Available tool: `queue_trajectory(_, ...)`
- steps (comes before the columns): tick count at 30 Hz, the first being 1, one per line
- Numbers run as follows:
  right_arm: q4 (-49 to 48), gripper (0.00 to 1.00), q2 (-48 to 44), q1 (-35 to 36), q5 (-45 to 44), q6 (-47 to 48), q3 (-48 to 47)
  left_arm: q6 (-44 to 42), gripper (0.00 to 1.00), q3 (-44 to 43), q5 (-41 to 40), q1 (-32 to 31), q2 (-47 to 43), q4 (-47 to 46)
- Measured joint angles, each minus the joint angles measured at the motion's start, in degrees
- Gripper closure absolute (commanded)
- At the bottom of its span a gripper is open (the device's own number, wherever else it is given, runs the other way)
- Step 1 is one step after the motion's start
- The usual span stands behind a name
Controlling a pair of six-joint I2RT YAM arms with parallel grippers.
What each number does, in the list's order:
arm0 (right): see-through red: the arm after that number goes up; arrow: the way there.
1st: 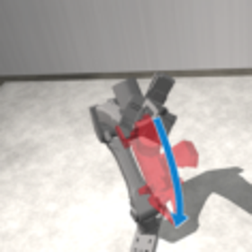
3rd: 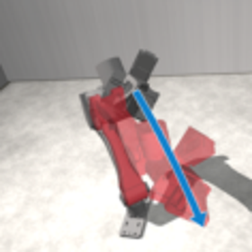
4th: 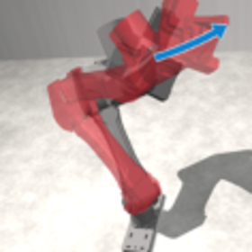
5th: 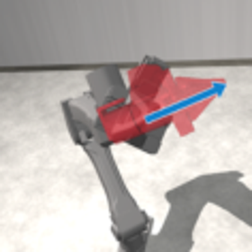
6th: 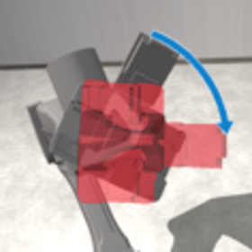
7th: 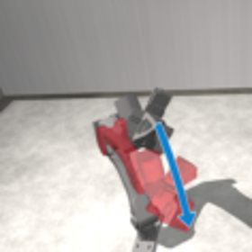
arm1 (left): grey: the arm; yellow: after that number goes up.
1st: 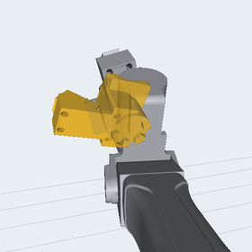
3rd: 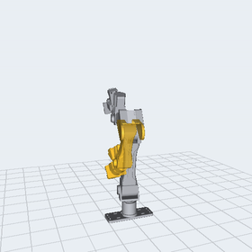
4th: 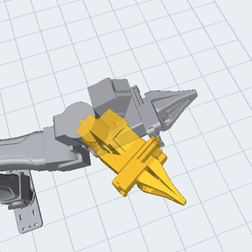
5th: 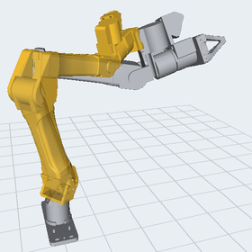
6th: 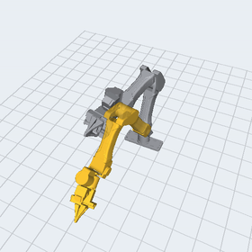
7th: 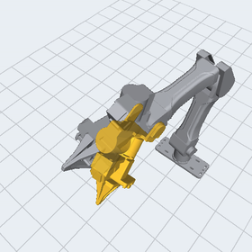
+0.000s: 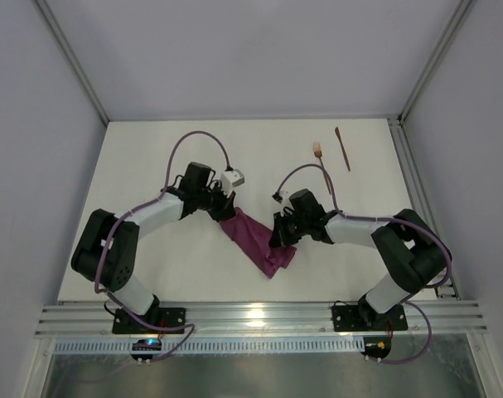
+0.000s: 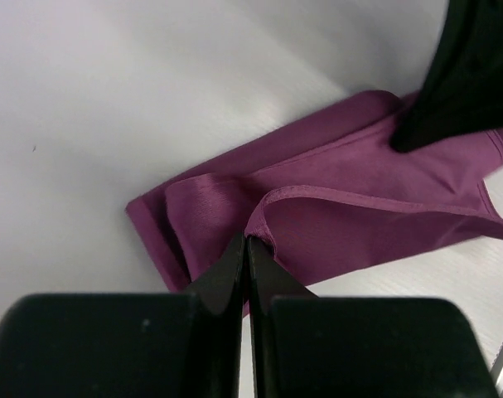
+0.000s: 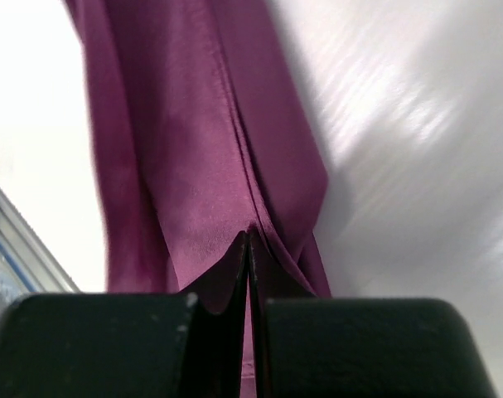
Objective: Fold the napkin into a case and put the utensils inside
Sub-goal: Fold the 2/3-rectangle-folded napkin at the center of the board.
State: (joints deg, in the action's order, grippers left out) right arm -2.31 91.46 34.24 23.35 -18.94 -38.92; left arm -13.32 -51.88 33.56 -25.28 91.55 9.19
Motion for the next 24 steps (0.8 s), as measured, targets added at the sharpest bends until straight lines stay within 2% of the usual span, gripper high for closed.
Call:
queue_trajectory(13,-1.9,0.93,-0.8,1.9,4.4,-0.7,2.3,5.7,1.00,-8.5,-5.8,1.8,7.0,3.5)
queue_trajectory(23,3.1,0.87,-5.0,2.1,0.2,-0.9,2.3,6.8,1.00,-13.7,-7.3,1.8,12.5,8.0)
queue_trajectory(24,4.1,0.84,-5.8,2.1,-0.9,-0.9,2.3,6.8,1.00,-13.8,-7.5,1.8,12.6,8.2)
